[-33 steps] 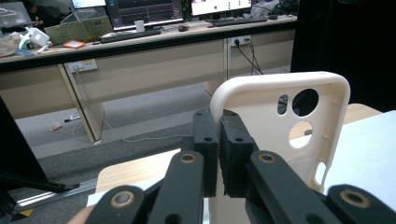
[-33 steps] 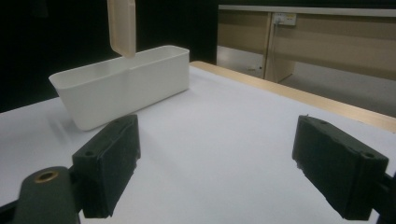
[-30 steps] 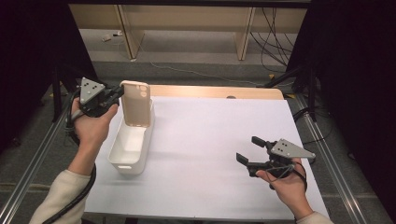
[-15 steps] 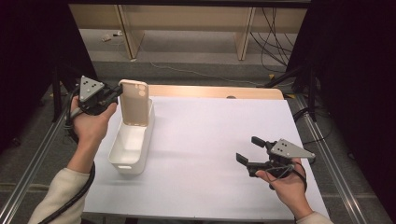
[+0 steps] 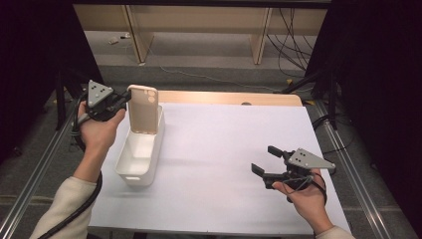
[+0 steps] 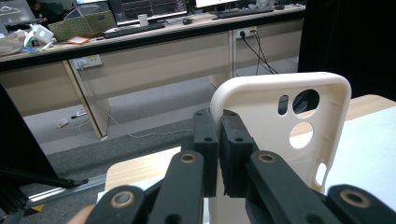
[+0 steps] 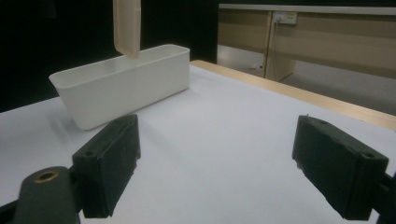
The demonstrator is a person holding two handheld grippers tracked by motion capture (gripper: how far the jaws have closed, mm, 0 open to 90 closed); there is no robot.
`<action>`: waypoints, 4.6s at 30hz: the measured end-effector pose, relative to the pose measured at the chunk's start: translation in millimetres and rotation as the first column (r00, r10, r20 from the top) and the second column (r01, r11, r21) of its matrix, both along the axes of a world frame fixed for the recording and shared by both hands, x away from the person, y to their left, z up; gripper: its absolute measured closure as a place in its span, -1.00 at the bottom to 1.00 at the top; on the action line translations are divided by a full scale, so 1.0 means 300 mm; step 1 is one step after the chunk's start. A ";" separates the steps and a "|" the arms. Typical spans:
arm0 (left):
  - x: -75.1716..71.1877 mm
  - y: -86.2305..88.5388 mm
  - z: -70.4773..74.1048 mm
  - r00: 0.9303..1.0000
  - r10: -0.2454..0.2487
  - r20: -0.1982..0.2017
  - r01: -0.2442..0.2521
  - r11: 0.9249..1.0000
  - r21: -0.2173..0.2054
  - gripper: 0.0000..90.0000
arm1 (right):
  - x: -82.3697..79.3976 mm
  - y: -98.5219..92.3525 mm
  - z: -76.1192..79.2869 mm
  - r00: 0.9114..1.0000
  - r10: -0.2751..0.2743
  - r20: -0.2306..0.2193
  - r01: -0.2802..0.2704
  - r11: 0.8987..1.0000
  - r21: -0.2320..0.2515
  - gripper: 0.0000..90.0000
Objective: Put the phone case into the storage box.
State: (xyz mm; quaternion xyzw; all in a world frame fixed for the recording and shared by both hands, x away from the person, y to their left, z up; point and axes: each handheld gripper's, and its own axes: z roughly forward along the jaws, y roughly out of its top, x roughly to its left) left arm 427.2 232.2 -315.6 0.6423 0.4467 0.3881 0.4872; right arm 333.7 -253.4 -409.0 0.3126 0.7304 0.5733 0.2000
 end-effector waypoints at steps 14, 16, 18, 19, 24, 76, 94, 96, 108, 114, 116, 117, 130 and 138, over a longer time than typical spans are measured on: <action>0.020 0.009 -0.016 1.000 0.009 -0.012 -0.009 1.000 0.014 0.92 | 0.000 -0.001 0.000 1.000 -0.004 -0.003 0.004 1.000 0.000 -0.64; 0.024 0.010 -0.018 1.000 0.010 -0.013 -0.009 1.000 0.017 0.92 | 0.004 -0.002 -0.001 1.000 -0.004 0.017 0.004 1.000 -0.004 -0.64; 0.027 0.010 -0.021 1.000 0.013 -0.016 -0.012 1.000 0.016 0.92 | 0.000 0.000 0.000 1.000 -0.004 -0.005 0.004 1.000 -0.001 -0.64; 0.028 0.010 -0.021 1.000 0.014 -0.016 -0.013 1.000 0.016 0.92 | 0.002 -0.001 -0.001 1.000 -0.004 0.006 0.004 1.000 -0.002 -0.64; 0.036 0.011 -0.023 1.000 0.016 -0.017 -0.015 1.000 0.020 0.92 | 0.001 0.000 -0.001 1.000 -0.004 -0.003 0.004 1.000 0.000 -0.64; 0.116 0.013 -0.070 0.999 0.044 -0.032 -0.043 0.998 0.036 0.92 | -0.002 -0.002 -0.001 1.000 -0.001 -0.010 0.001 1.000 -0.004 -0.64; 0.145 0.017 -0.077 0.998 0.050 -0.039 -0.048 0.998 0.045 0.92 | 0.006 0.001 -0.005 1.000 0.003 0.022 -0.003 1.000 0.009 -0.64; 0.148 0.016 -0.078 0.998 0.049 -0.039 -0.047 0.998 0.046 0.92 | 0.002 0.001 -0.004 1.000 0.005 0.002 -0.005 1.000 0.007 -0.64; 0.169 0.014 -0.087 0.997 0.053 -0.047 -0.051 0.997 0.049 0.92 | -0.001 0.000 -0.002 1.000 0.002 -0.012 -0.002 1.000 0.001 -0.64; 0.179 0.015 -0.092 0.997 0.055 -0.049 -0.052 0.997 0.051 0.92 | 0.001 0.003 -0.005 1.000 0.007 -0.009 -0.007 1.000 0.019 -0.64; 0.182 0.014 -0.093 0.997 0.053 -0.049 -0.050 0.997 0.050 0.92 | -0.001 -0.001 -0.003 1.000 0.001 -0.011 -0.001 1.000 0.000 -0.64; 0.184 0.013 -0.093 0.997 0.054 -0.049 -0.051 0.997 0.049 0.92 | 0.001 0.002 -0.005 1.000 0.007 -0.010 -0.007 1.000 0.016 -0.64; 0.199 0.017 -0.092 0.997 0.058 -0.052 -0.055 0.997 0.051 0.92 | -0.001 -0.002 -0.002 1.000 0.014 -0.018 -0.014 1.000 0.002 -0.64; 0.208 0.015 -0.101 0.997 0.058 -0.057 -0.054 0.997 0.058 0.92 | -0.001 0.001 -0.004 1.000 0.008 -0.010 -0.008 1.000 0.012 -0.64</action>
